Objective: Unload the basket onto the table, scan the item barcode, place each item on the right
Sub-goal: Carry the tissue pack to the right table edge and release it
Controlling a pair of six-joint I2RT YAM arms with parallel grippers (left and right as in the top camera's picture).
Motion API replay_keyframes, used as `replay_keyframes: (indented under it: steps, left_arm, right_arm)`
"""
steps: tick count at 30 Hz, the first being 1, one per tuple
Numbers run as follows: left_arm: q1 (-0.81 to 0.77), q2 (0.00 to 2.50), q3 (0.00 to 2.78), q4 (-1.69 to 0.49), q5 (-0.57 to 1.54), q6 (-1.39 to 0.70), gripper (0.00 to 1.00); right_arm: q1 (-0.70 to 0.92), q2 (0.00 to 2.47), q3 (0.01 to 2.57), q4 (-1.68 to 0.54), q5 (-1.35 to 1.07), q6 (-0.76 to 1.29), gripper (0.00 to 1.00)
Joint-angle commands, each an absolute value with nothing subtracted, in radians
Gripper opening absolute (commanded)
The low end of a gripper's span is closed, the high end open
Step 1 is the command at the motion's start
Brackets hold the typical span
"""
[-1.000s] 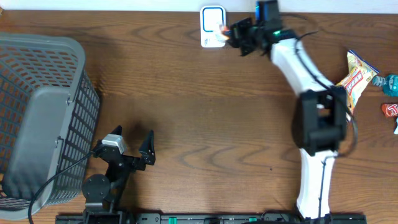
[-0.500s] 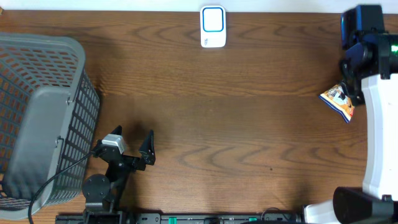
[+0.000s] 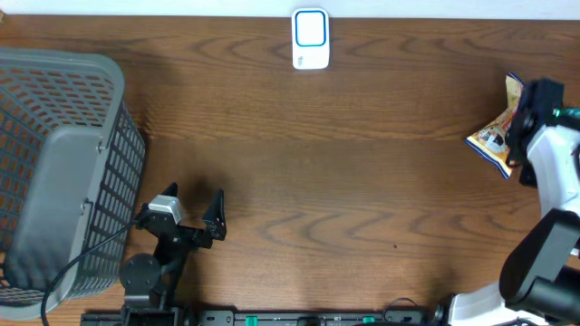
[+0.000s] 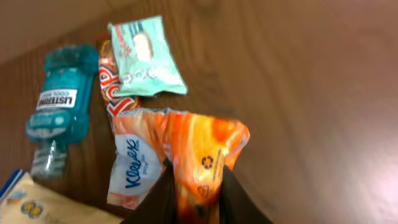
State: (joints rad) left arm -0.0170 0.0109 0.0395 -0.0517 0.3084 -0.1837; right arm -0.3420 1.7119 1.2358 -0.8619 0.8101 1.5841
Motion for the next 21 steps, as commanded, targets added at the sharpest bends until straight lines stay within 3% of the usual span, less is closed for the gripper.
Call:
replay_keyframes:
  steps: [1, 5, 9, 10, 11, 16, 21]
  left_arm:
    - [-0.021, 0.006, 0.021, -0.081, 0.312, -0.185, 0.98]
    - [-0.021, 0.006, 0.021, -0.081, 0.312, -0.185, 0.98]
    - [-0.021, 0.006, 0.021, -0.081, 0.313, -0.185, 0.98]
    - [-0.021, 0.006, 0.021, -0.081, 0.312, -0.185, 0.98]
    - [-0.021, 0.006, 0.021, -0.081, 0.312, -0.185, 0.98]
    - [-0.021, 0.006, 0.021, -0.081, 0.313, -0.185, 0.98]
    - [-0.021, 0.006, 0.021, -0.081, 0.313, -0.185, 0.98]
  right_arm:
    - [-0.408, 1.713, 1.098, -0.637, 0.819, 1.401, 0.17]
    - [-0.445, 1.713, 1.079, -0.497, 0.787, 1.266, 0.29]
    - [-0.451, 1.694, 1.135, -0.458, 0.716, 1.073, 0.67]
    - [-0.450, 1.684, 1.162, -0.462, 0.661, 1.028, 0.86]
    - [-0.449, 1.673, 1.186, -0.469, 0.600, 0.988, 0.99]
    - [-0.439, 1.569, 1.323, -0.579, 0.293, 0.831, 0.99]
    - [-0.440, 1.458, 1.357, -0.633, 0.344, 0.811, 0.99]
